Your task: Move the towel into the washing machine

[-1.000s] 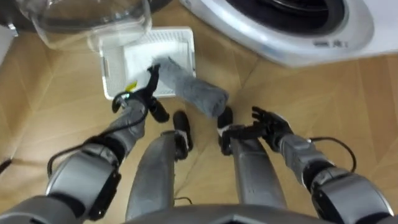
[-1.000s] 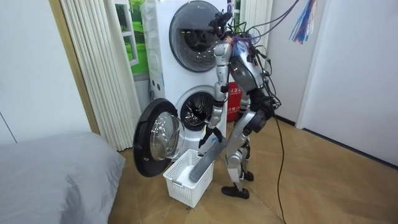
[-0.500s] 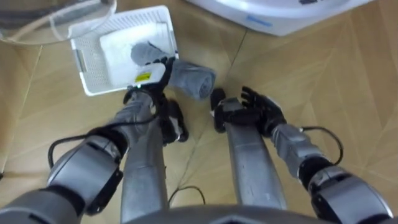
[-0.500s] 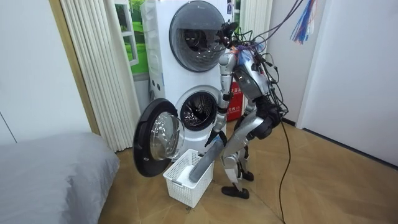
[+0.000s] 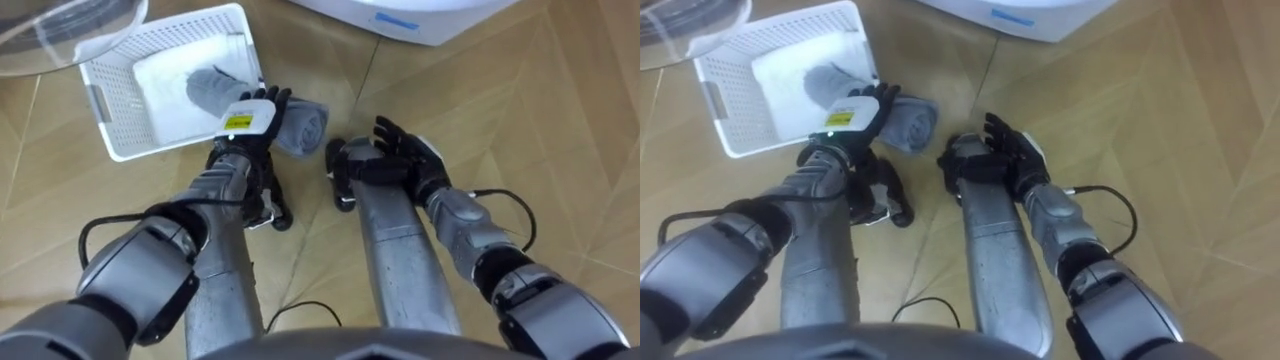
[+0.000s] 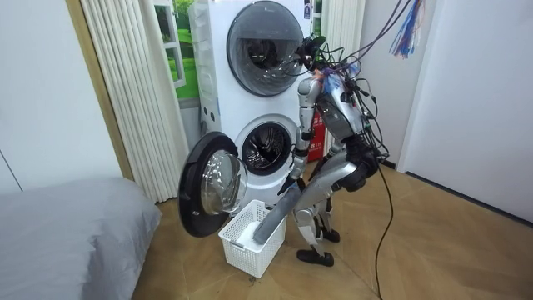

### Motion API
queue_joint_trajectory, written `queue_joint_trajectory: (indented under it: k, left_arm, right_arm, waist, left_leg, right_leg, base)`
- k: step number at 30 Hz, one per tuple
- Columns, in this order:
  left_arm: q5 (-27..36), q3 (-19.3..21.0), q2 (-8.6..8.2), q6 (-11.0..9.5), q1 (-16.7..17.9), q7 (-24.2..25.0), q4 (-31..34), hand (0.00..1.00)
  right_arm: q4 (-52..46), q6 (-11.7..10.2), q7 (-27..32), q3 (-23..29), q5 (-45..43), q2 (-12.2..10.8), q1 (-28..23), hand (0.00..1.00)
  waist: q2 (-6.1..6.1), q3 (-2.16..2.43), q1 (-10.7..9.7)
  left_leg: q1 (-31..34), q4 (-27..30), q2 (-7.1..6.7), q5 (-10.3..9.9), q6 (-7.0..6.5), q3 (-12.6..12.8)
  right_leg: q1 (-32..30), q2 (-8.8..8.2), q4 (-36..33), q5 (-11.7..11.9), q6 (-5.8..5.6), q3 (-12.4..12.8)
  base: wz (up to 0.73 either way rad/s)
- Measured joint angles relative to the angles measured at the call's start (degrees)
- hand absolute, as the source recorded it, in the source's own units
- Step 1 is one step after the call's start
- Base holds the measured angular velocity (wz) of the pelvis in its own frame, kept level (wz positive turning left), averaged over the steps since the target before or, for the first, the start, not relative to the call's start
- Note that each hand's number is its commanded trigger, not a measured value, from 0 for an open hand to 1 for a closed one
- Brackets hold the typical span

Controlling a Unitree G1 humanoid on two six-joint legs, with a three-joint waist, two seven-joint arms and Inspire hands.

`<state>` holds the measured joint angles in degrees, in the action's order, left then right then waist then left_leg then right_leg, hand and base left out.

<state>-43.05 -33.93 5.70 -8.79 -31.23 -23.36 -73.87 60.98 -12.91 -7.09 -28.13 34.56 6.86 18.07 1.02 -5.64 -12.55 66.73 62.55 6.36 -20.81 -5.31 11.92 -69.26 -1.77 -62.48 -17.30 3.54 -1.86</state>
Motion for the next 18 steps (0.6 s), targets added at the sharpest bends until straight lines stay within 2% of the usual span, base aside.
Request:
queue_joint_trajectory:
  k: [1, 3, 7, 8, 9, 10, 11, 18]
  left_arm:
    - [0.0, -0.3, -0.03, 0.0, 0.0, -0.1, 0.0, 0.0]
    - [0.0, -1.4, 0.02, 0.0, 0.0, -0.4, 0.0, 0.0]
    - [0.0, -2.4, 0.44, 0.0, 0.2, -1.1, 0.0, 0.0]
    - [0.0, -2.5, 0.62, 0.0, 0.2, -1.3, 0.0, 0.08]
    - [0.0, -2.7, 0.62, 0.0, 0.1, -1.4, 0.0, 0.57]
    - [0.0, -3.3, 0.7, 0.0, 0.0, -1.5, 0.0, 0.89]
    - [0.0, -3.6, 0.71, 0.0, 0.0, -1.5, 0.0, 1.0]
    - [0.7, -5.0, 0.91, 0.0, 0.0, -3.5, -0.2, 1.0]
  right_arm:
    - [-0.3, -0.1, -0.1, -0.1, 0.4, 0.0, -0.2, 0.0]
    - [-1.3, -0.2, -0.4, -0.6, 2.2, 0.3, -0.9, 0.0]
    - [-2.1, -0.3, -1.0, -1.5, 3.8, 0.3, -0.9, 0.0]
    - [-2.3, -0.5, -1.2, -1.6, 3.8, 0.3, -0.9, 0.0]
    - [-2.5, -0.8, -1.4, -1.7, 4.0, 0.2, -0.9, 0.0]
    - [-2.7, -0.9, -1.4, -1.9, 4.7, 0.2, -0.9, 0.0]
    - [-3.0, -0.9, -1.5, -2.0, 5.3, 0.2, -0.9, 0.0]
    - [-3.4, -1.5, -2.3, -2.7, 10.4, 0.2, -0.9, 0.0]
  waist:
    - [0.0, 0.0, -0.1]
    - [0.05, 0.5, -0.2]
    - [0.02, 0.54, -1.1]
    - [0.01, 0.54, -1.4]
    - [0.01, 0.55, -1.5]
    - [0.0, 0.55, -1.6]
    - [0.0, 0.55, -1.7]
    - [-0.18, 0.63, -2.6]
  left_leg:
    - [0.1, 0.3, 0.04, -0.1, 0.05, -0.1]
    - [1.3, 1.2, 0.1, -0.4, 0.2, -0.3]
    - [2.5, 2.5, 0.8, -0.8, 0.32, -0.3]
    - [2.9, 2.8, 0.86, -1.0, 0.36, -0.3]
    - [3.4, 3.3, 0.94, -1.1, 0.38, -0.3]
    - [3.9, 3.8, 0.96, -1.3, 0.39, -0.4]
    - [4.1, 4.3, 0.99, -1.5, 0.4, -0.4]
    - [6.7, 7.7, 0.92, -2.6, 0.36, -0.9]
  right_leg:
    - [-0.1, 0.02, -0.3, -0.1, 0.1, 0.0]
    - [-1.2, 0.35, -1.0, -0.2, 0.28, -0.1]
    - [-2.4, 0.99, -1.9, -0.3, 0.45, 0.0]
    - [-2.8, 1.09, -2.2, -0.3, 0.51, 0.0]
    - [-3.2, 1.16, -2.6, -0.4, 0.59, 0.0]
    - [-3.8, 1.1, -3.2, -0.6, 0.72, 0.0]
    - [-3.9, 1.11, -3.7, -0.8, 0.73, -0.1]
    - [-6.6, 0.84, -7.4, -2.4, 0.66, -0.1]
  base:
    - [0.0]
    - [0.0]
    - [-0.06]
    - [-0.06]
    - [0.0]
    - [0.0]
    - [0.04]
    - [0.04]
